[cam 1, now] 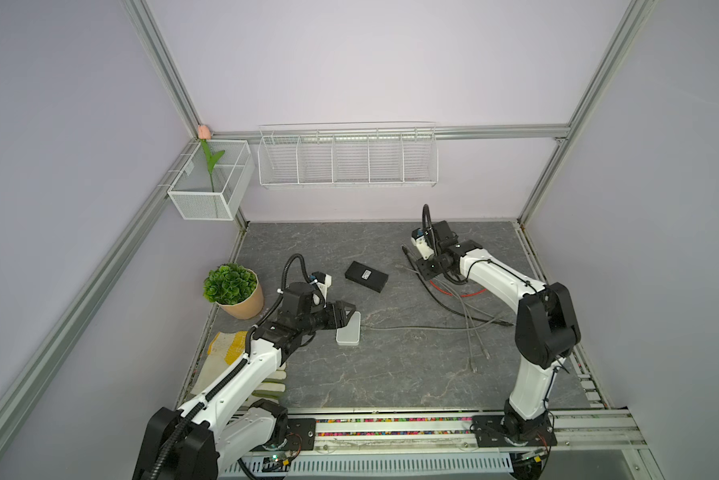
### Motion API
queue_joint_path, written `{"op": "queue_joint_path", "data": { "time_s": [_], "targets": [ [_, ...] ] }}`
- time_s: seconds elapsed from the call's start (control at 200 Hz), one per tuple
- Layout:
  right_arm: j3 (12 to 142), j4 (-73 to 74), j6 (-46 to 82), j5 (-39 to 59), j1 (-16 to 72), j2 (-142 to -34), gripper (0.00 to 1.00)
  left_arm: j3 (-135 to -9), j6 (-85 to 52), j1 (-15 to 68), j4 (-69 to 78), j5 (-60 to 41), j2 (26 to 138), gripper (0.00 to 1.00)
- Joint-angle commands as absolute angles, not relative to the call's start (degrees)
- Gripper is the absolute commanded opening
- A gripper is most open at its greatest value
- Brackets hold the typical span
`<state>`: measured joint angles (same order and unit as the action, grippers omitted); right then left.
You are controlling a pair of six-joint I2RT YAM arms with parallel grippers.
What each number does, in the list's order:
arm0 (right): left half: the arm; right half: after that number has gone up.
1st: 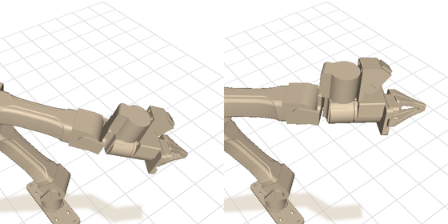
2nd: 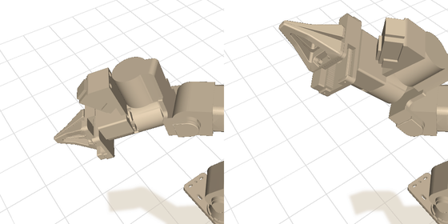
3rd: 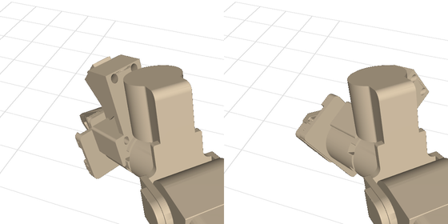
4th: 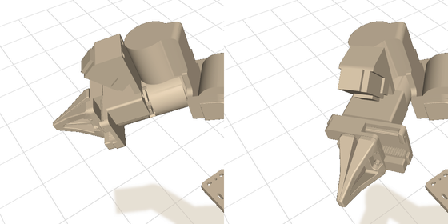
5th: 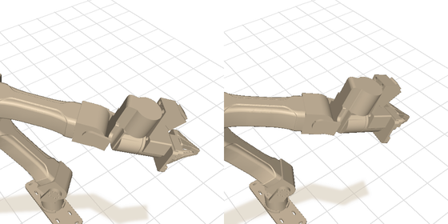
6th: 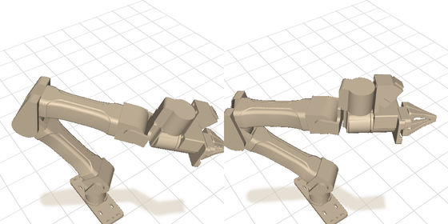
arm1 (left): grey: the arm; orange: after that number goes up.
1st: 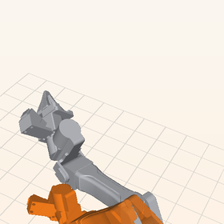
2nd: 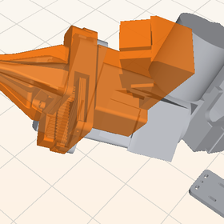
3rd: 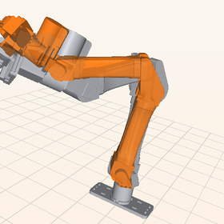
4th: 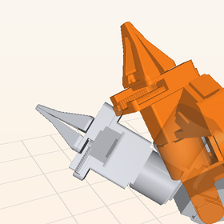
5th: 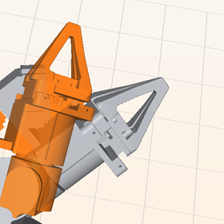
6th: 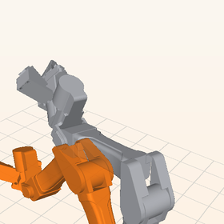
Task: Insert the plug into the switch port
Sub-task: 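Draw right gripper back toward the cables while left gripper releases the switch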
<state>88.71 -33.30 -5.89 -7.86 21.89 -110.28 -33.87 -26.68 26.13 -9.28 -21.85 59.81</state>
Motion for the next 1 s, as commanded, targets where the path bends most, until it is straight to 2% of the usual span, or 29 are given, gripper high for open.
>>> {"op": "queue_joint_path", "data": {
  "time_s": [0.0, 0.32, 0.995],
  "targets": [
    [91.0, -40.5, -4.3, -7.7, 18.3, -114.9, 0.42, -31.8, -28.5, 27.7, -6.4, -22.0, 59.0, 0.65],
    [91.4, -42.4, -5.5, -5.2, 15.2, -118.8, 0.40, -30.9, -28.3, 27.8, -6.3, -22.8, 58.4, 0.65],
    [88.9, -41.7, -6.6, -0.9, 14.0, -120.7, 0.28, -31.3, -27.6, 27.8, -6.2, -22.9, 59.1, 0.65]
  ]
}}
